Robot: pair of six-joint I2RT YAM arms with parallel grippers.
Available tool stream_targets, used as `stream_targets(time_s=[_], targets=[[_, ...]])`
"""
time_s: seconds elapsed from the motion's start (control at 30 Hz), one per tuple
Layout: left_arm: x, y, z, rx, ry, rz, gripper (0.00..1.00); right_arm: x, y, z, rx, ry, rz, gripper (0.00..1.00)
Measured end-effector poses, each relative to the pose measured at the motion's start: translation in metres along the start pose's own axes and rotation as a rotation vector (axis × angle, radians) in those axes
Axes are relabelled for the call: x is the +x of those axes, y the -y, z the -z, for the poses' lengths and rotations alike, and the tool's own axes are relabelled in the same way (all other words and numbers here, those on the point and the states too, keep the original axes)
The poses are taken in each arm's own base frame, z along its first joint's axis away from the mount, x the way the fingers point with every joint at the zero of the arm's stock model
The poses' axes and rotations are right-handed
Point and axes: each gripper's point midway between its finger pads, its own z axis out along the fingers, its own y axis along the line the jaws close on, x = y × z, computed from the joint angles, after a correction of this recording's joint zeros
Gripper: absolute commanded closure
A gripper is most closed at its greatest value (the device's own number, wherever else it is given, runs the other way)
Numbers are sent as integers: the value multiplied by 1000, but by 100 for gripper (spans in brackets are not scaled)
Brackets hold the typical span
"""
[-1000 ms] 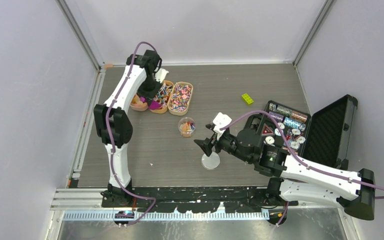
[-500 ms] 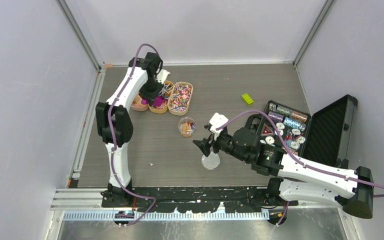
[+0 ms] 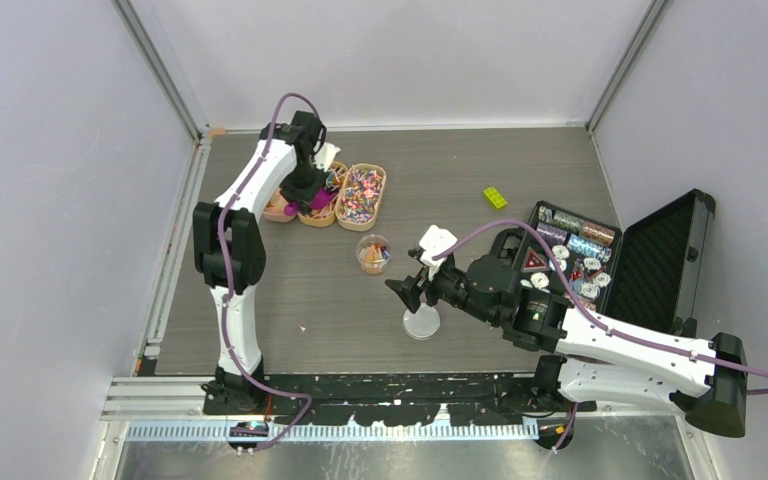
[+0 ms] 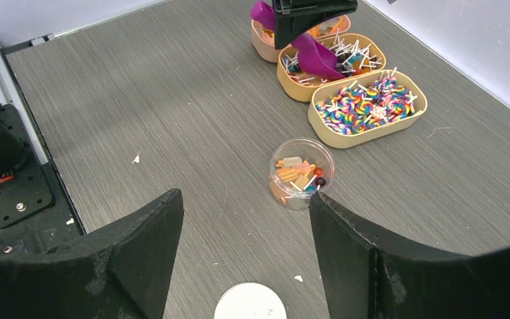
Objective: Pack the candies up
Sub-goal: Scoop the fake candies from the storage box.
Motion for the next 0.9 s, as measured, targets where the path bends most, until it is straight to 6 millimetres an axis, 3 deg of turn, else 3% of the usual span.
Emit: stream_targets(time_s=[0.9], targets=[[18, 4, -25, -43, 50, 57, 100, -6, 1, 3, 1, 31, -9, 26]])
